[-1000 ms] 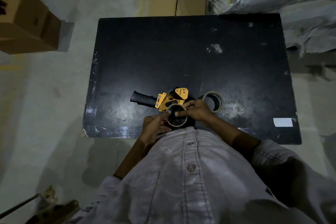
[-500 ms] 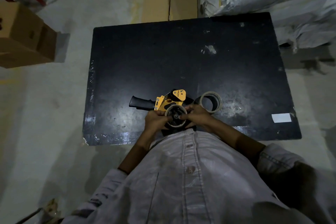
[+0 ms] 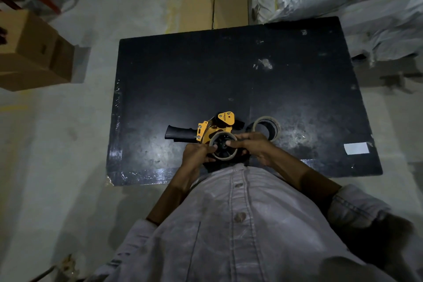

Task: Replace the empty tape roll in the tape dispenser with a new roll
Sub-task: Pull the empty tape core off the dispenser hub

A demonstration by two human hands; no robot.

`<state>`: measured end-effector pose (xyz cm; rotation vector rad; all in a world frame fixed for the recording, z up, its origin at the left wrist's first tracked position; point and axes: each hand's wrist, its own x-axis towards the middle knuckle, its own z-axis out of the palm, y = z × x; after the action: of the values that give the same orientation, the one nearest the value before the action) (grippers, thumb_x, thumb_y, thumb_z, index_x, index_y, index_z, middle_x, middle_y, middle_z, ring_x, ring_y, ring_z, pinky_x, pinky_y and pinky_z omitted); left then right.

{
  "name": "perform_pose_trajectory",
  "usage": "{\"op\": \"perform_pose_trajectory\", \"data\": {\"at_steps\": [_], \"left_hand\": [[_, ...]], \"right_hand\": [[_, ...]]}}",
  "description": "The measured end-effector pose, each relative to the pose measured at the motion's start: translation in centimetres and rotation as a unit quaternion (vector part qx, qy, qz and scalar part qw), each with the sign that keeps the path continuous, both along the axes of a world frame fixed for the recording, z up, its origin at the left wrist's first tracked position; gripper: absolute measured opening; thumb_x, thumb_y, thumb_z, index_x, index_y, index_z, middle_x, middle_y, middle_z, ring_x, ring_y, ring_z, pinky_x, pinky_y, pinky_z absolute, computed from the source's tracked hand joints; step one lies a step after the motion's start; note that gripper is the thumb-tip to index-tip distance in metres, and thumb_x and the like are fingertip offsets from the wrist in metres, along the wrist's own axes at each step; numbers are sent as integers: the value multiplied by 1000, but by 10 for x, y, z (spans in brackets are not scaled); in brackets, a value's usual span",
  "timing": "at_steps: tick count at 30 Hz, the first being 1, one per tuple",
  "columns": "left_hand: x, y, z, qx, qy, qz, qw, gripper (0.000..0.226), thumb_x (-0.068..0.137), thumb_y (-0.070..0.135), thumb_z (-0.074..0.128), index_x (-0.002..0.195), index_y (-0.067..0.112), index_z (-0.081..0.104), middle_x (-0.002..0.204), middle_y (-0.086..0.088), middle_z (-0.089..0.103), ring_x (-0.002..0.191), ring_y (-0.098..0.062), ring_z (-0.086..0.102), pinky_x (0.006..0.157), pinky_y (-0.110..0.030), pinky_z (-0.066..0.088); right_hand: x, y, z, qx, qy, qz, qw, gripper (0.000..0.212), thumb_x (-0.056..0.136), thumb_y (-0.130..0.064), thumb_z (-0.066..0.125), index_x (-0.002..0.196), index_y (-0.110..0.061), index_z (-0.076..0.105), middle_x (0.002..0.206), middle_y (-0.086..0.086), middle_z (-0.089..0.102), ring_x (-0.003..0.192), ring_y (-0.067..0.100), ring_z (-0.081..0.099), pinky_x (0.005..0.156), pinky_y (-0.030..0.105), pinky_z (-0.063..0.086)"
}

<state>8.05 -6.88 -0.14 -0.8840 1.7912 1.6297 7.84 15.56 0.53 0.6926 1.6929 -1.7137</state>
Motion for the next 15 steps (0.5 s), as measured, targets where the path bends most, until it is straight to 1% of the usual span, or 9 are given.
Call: {"op": "perform_pose_trajectory", "data": {"at_steps": [2,5,8,12,15], "left_hand": [[1,2,0,1,3,-2,1000,16,94,2,87,104,-9,81,104,-20,84,95,-32,83,80,-38,70],[3,4,2,-8,15,-6,1000,5,97,1,85,96,-3,82,100,-18,84,92,-29,82,77,-35,69],[3,5,3,-15,20,-21,999,16,99,2,82,83,3,80,94,-14,82,91,-28,80,79,-35,68],[3,6,3,-7,9,-32,999,14,101,3,80,87,5,80,96,-14,81,95,-29,78,82,-37,65],[4,9,6,-4,9,-35,999,16,102,3,78,87,9,81,93,-10,81,91,-24,74,84,-37,61]], "right_hand": [[0,1,4,21,7,6,1000,37,85,-22,97,119,-14,86,101,4,88,90,22,75,68,27,57],[-1,1,3,36,9,16,999,36,83,-24,98,116,-13,87,99,5,88,90,24,78,68,28,60],[-1,2,3,45,-5,20,999,33,81,-23,99,109,-10,87,97,9,87,86,23,78,64,27,61],[-3,1,-3,65,-15,4,998,23,79,-16,101,97,-10,87,91,12,86,74,17,72,60,25,58],[-5,0,-8,81,-23,8,996,19,82,-10,98,96,-6,87,87,14,83,63,14,66,56,25,54]]}}
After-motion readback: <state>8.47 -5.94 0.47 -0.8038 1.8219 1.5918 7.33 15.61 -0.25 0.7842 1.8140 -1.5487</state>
